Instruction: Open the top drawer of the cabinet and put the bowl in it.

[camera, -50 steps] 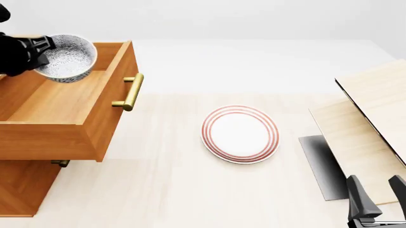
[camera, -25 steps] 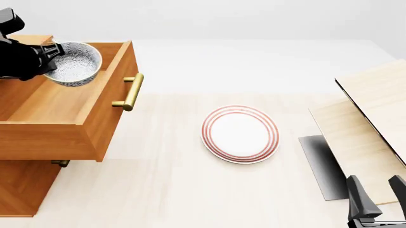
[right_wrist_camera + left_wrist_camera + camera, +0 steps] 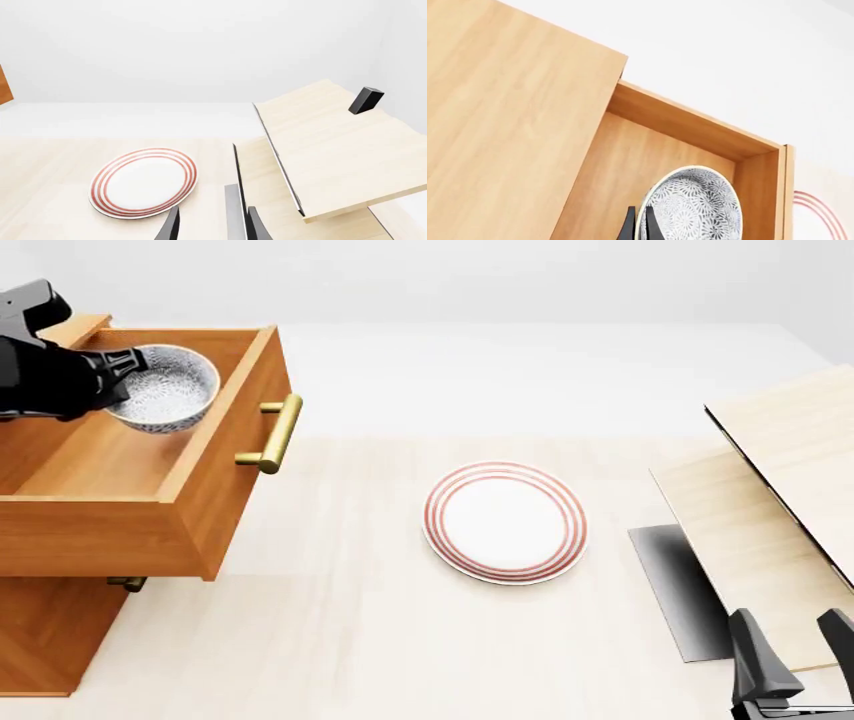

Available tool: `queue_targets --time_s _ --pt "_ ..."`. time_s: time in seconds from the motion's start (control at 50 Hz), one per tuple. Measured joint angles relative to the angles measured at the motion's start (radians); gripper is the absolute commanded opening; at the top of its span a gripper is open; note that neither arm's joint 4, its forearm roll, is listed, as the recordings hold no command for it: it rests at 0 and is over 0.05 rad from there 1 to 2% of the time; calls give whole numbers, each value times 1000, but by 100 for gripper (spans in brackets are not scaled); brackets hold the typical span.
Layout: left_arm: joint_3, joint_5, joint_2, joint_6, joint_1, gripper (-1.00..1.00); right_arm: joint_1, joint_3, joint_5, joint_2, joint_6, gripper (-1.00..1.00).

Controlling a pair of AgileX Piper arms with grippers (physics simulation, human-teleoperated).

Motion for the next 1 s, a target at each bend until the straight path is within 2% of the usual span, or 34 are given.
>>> queue_targets --time_s 0.38,0.4,1.0 --pt "8 -20 25 9 18 -100 0 0 0 0 0 100" --pt "8 -20 25 10 20 100 0 0 0 0 0 100" --pt "-30 31 4 51 25 100 0 0 0 0 0 100"
